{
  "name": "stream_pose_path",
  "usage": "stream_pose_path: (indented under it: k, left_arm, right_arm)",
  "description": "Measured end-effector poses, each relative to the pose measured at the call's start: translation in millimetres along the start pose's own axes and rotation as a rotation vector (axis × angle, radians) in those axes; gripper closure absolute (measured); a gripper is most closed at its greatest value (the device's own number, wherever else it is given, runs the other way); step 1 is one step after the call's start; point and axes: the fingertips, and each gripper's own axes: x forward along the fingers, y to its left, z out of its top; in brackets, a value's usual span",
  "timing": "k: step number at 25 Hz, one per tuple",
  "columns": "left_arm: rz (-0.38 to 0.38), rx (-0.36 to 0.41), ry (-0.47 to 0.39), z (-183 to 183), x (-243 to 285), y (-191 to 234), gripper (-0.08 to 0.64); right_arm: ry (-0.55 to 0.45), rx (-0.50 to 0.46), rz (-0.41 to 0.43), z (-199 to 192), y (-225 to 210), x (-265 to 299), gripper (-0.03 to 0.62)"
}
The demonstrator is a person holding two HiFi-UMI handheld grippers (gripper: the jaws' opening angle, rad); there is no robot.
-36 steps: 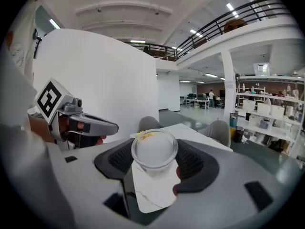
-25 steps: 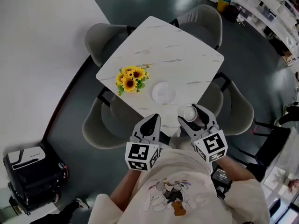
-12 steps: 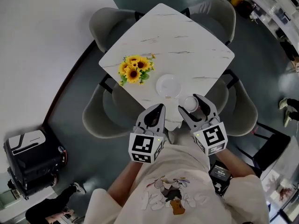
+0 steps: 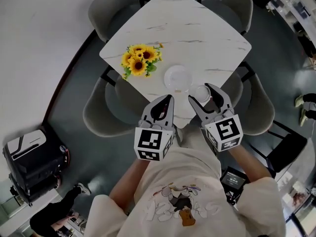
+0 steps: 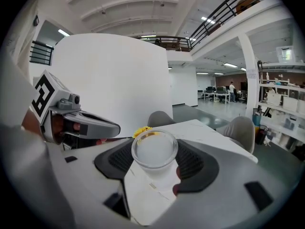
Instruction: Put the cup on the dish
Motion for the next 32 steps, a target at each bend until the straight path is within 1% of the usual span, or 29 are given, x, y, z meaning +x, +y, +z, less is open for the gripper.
stream_pose_path:
  k: [6,12,18,28,30,32]
  left_arm:
    - [0.012,-0.011,-0.001,-10,16,18,0.557]
    - [0.040,-0.023,0.013,-28,22,32,0.557]
    - [0.064,-0.009,-0.020,-33,35,51,0.557]
    - [0.060,-0.004,-0.015,-57,55,58,0.557]
    - [0.057,0.012,-0.018,-60,59,59,0.557]
    - [0.048,0.063,-0.026,-60,65,60,0.557]
  right_arm:
    - [0.014,-0.017,0.007,-11,-6,24,0.321]
    - [0.027,-0.070,0.031,-20,-7,43,0.321]
    - [0.054,-0.078,0.039,-34,-15,65,0.321]
    - [0.089,-0.074,0.042,-62,-22,91,0.321]
    - [0.091,-0.075,0.039,-66,-22,95,0.321]
    - [0.093,-0.073,0.038,-70,-21,99,0.321]
